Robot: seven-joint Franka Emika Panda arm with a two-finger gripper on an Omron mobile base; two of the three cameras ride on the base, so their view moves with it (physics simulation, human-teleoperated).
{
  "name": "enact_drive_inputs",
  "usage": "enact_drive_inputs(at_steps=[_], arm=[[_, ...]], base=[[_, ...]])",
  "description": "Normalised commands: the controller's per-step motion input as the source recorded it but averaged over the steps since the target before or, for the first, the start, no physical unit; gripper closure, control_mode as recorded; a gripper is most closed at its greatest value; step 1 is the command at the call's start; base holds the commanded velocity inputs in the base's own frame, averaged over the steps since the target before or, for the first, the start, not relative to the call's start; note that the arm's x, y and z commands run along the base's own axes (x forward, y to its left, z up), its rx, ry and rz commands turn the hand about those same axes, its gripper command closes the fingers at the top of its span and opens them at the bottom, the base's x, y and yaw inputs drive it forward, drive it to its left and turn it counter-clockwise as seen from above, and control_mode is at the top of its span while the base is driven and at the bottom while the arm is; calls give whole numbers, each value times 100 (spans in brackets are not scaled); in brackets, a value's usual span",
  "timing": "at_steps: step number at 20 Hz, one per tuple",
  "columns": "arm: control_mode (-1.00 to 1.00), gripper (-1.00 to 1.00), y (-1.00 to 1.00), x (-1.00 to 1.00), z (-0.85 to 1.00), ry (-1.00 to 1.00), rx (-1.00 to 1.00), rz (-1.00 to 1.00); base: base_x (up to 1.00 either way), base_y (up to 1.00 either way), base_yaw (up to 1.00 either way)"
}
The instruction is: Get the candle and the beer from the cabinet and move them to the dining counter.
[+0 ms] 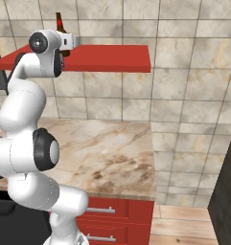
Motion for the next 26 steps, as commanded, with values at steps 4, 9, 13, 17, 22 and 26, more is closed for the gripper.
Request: enact_drive_inputs(at_steps=[4,9,13,17,22,26], arm=[[-100,-100,0,19,-6,1,2,0],[-100,-100,0,17,-12,2,0,0],[-100,-100,6,19,-16,1,0,0],[-100,100,12,22,-14,1,0,0],[-100,100,11,19,-7,3,0,0],[-100,100,5,0,-1,3,0,0]], base=[[0,0,0],[0,0,0],[0,0,0],[0,0,0],[0,0,0],[0,0,0]])
